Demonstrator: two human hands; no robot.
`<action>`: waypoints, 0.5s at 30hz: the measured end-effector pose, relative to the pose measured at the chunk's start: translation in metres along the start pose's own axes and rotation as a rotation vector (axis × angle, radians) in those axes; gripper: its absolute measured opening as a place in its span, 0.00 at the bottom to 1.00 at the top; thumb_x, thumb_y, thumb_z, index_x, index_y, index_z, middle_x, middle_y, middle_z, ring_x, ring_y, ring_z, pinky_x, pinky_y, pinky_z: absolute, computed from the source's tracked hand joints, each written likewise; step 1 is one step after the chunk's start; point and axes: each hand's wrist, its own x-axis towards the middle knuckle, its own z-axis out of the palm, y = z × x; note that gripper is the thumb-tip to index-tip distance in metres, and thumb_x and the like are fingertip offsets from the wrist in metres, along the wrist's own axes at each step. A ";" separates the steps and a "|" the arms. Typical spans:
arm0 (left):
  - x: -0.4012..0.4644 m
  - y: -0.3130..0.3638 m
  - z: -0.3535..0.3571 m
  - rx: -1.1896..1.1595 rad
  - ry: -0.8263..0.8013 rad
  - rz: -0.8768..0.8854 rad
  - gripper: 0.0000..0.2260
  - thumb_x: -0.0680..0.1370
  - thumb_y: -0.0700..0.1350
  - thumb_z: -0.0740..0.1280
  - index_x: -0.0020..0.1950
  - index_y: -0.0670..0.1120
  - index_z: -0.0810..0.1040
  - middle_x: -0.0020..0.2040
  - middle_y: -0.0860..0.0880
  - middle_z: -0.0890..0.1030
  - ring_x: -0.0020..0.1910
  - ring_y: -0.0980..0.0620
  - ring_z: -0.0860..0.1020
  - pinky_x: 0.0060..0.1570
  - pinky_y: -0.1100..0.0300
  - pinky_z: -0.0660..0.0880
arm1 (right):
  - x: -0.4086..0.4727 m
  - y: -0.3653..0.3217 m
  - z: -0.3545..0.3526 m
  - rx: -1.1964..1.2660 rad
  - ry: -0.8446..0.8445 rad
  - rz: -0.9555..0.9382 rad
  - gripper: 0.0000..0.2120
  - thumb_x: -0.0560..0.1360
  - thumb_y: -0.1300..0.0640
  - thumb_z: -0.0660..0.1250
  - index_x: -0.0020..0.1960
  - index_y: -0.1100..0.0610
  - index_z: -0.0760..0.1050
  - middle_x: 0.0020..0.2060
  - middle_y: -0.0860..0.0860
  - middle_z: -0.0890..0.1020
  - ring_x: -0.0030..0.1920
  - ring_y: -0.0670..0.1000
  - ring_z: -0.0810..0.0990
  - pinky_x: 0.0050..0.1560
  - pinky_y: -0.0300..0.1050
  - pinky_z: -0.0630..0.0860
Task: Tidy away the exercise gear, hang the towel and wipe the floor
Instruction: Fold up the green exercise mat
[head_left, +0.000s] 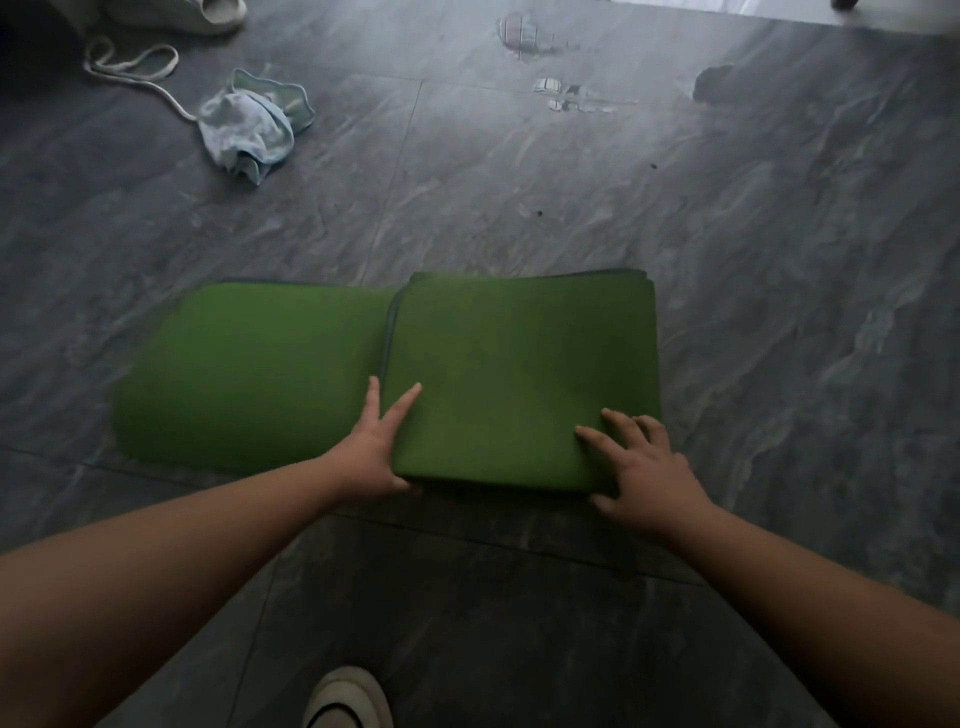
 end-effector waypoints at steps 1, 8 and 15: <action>0.000 -0.002 0.000 -0.031 0.005 0.012 0.61 0.63 0.45 0.83 0.76 0.69 0.40 0.75 0.49 0.23 0.79 0.41 0.50 0.74 0.51 0.62 | -0.003 0.004 0.003 0.094 0.039 0.005 0.40 0.70 0.40 0.70 0.77 0.36 0.53 0.79 0.46 0.48 0.77 0.55 0.46 0.70 0.62 0.65; -0.004 -0.003 -0.010 -0.238 0.184 0.014 0.59 0.63 0.46 0.83 0.79 0.61 0.43 0.79 0.41 0.57 0.76 0.45 0.62 0.70 0.63 0.57 | 0.007 0.018 0.021 0.829 0.341 0.427 0.41 0.73 0.55 0.74 0.79 0.53 0.55 0.75 0.58 0.64 0.74 0.60 0.64 0.75 0.55 0.62; -0.003 0.008 -0.007 -0.308 0.099 -0.183 0.61 0.66 0.40 0.81 0.79 0.56 0.35 0.77 0.40 0.61 0.73 0.43 0.67 0.69 0.59 0.62 | 0.004 0.013 0.026 0.701 0.221 0.480 0.42 0.77 0.49 0.70 0.80 0.58 0.48 0.75 0.60 0.64 0.73 0.61 0.65 0.74 0.54 0.64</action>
